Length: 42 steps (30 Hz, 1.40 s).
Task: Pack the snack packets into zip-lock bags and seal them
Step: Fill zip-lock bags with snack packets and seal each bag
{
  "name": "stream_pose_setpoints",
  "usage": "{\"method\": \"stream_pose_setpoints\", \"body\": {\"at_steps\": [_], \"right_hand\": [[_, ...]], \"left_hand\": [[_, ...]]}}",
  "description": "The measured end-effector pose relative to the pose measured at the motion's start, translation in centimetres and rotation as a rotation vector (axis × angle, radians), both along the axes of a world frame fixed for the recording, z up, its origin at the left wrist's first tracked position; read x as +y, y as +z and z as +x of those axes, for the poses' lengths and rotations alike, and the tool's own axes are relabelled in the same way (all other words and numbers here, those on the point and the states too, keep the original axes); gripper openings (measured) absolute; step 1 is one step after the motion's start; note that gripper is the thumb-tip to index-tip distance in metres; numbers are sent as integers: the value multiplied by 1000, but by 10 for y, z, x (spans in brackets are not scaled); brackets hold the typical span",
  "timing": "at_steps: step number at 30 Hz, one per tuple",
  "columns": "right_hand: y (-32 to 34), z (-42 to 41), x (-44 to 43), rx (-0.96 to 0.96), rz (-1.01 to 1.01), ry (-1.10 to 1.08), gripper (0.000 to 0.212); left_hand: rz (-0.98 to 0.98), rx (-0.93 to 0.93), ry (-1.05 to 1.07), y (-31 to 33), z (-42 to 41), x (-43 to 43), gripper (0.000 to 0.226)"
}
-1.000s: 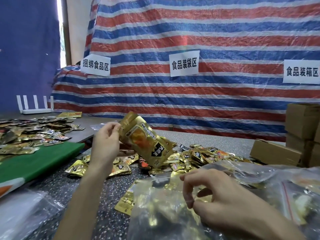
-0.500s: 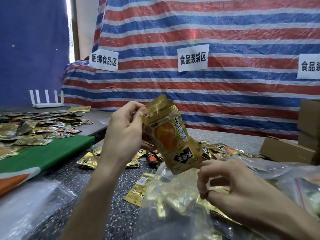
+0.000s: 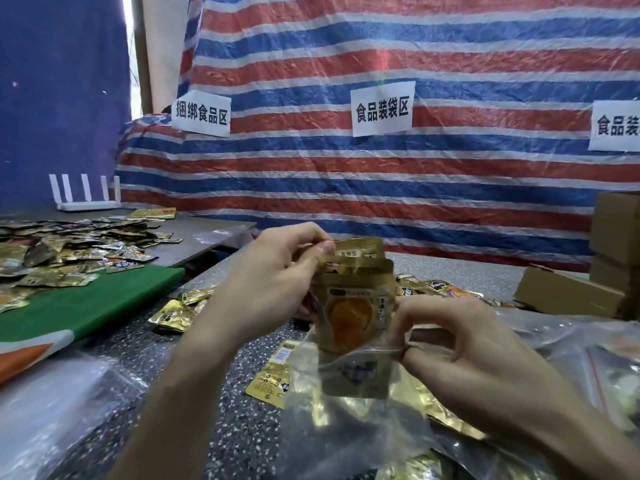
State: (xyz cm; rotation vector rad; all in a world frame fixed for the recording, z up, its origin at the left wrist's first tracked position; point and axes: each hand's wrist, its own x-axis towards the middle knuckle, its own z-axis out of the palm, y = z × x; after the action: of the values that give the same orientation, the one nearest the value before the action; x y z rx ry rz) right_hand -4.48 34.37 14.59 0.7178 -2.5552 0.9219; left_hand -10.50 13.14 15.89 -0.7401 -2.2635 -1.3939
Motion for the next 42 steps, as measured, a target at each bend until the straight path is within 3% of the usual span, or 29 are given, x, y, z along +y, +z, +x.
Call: {"method": "stream_pose_setpoints", "body": {"at_steps": [4, 8, 10, 13, 16, 20, 23, 26, 29, 35, 42], "right_hand": [[3, 3, -2, 125, -85, 29, 31], [3, 4, -1, 154, -261, 36, 27], [3, 5, 0, 148, -205, 7, 25], [2, 5, 0, 132, -115, -48, 31], [3, 5, 1, 104, -101, -39, 35], [8, 8, 8, 19, -3, 4, 38], [8, 9, 11, -38, 60, 13, 32], [7, 7, 10, -55, 97, 25, 24], [6, 3, 8, -79, 91, 52, 14], [-3, -5, 14, -23, 68, 91, 24], [-4, -9, 20, 33, 76, 99, 24]], "left_hand": [[-70, 5, -59, -1, 0, 6, 24], [-349, -50, -140, 0, 3, 1, 20], [-417, -67, -168, 2, 8, -3, 23], [-493, -62, -115, 5, 13, -13, 48], [-382, -28, -168, 8, 11, -29, 59], [-136, -26, -251, 1, -8, -45, 42], [-84, -132, -126, -19, -44, -34, 23], [-324, -222, 78, -62, -89, -5, 4], [-466, -338, 114, -118, -131, 29, 30], [-681, -336, 288, -169, -186, 62, 69], [-780, -323, 408, -176, -202, 76, 57]]}}
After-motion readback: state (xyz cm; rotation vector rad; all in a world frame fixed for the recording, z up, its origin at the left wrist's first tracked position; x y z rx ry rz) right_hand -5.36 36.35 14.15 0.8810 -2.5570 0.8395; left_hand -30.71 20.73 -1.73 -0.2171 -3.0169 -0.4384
